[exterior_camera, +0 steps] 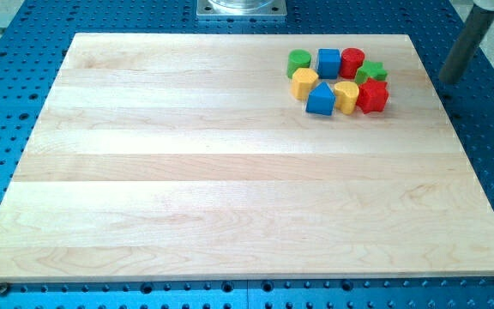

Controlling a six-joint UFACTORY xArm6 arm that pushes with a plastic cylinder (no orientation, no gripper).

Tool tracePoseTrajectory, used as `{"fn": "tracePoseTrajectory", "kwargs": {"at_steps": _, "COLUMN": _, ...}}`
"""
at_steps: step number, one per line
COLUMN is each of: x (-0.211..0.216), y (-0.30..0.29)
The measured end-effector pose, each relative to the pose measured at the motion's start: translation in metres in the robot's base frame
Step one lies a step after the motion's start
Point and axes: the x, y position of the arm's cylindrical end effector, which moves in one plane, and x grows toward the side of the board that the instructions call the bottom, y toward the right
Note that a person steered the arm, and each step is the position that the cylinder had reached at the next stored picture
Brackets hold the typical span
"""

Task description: Move the red star to the bottom right of the board

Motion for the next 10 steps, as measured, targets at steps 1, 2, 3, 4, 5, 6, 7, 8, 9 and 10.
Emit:
{"fn": "tracePoseTrajectory", "kwargs": {"at_steps": 1, "x": 0.0, "y": -0.039}}
{"fn": "tracePoseTrajectory", "kwargs": {"at_steps": 2, "x": 0.002, "y": -0.045}}
{"fn": "tracePoseTrajectory", "kwargs": {"at_steps": 3, "x": 0.005, "y": -0.045}}
{"fn": "tracePoseTrajectory", "kwargs": {"at_steps": 4, "x": 0.01, "y": -0.045}}
{"fn": "tracePoseTrajectory", "kwargs": {"at_steps": 5, "x": 0.01, "y": -0.045}}
{"fn": "tracePoseTrajectory", "kwargs": {"at_steps": 6, "x": 0.033, "y": -0.072}}
{"fn": "tracePoseTrajectory", "kwargs": {"at_steps": 7, "x": 0.026, "y": -0.088}}
{"fn": "tracePoseTrajectory", "kwargs": {"at_steps": 8, "x": 0.029, "y": -0.104}}
{"fn": "tracePoseTrajectory", "kwargs": {"at_steps": 9, "x": 0.045, "y": -0.14}}
{"fn": "tracePoseTrajectory", "kwargs": {"at_steps": 10, "x": 0.058, "y": -0.143}}
